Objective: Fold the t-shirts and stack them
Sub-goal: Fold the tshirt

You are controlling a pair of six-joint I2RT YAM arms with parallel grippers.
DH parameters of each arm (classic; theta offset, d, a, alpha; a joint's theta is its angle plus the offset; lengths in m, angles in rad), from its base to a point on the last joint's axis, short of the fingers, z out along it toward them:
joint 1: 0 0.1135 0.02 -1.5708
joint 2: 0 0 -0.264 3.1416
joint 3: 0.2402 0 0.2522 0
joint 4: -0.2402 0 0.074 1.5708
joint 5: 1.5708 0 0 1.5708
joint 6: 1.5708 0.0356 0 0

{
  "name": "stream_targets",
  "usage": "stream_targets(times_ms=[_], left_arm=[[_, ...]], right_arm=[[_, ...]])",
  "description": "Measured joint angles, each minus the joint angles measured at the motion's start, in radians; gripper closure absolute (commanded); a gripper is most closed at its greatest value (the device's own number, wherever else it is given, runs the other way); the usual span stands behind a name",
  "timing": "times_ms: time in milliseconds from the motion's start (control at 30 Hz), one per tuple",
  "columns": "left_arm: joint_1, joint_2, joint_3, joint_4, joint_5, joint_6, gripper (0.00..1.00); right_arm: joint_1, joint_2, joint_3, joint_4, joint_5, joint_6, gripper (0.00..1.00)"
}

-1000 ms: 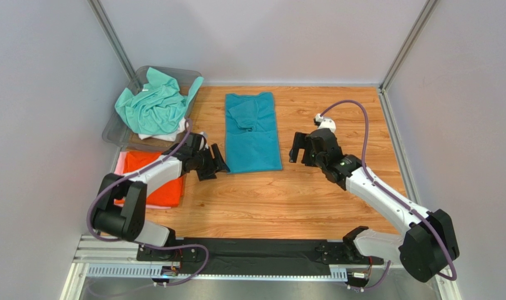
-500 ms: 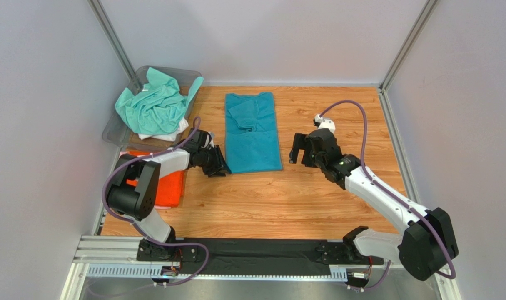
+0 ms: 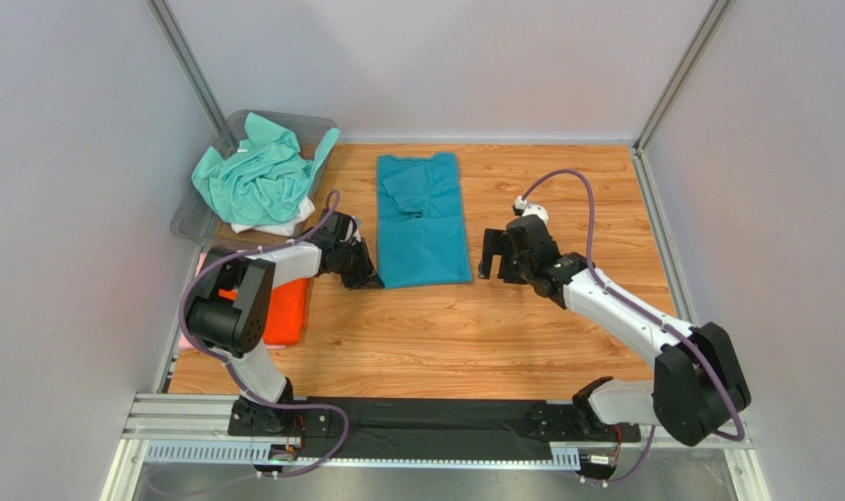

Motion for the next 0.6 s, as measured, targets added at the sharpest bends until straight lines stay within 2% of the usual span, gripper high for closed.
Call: stream_targets(times_ms=[100,333,400,533,600], left_arm=[[0.0,0.0,0.001,-0.001,-0.002,0.0,1.0],[0.0,-0.001,0.001,-0.003,-0.006,0.0,1.0],[0.0,-0.001,0.001,-0.004,-0.006,0.0,1.0],[0.0,-0.002,0.001,-0.004,-0.008,-0.001,1.0],[-0.001,-0.003,0.001,-0.005,-0.011,0.0,1.0]], right_arm=[[-0.003,0.061,0.016,-0.002,-0.043,-0.012,0.09],[-0.015,0.262,0.129,-0.002,-0.187,-0.06,0.4],[-0.015,0.319,0.16,-0.001,-0.215,-0.077,0.43],[-0.016,0.415,0.205,0.001,-0.263,-0.097,0.56],[-0.017,0.439,0.21,0.001,-0.277,-0.101,0.57]])
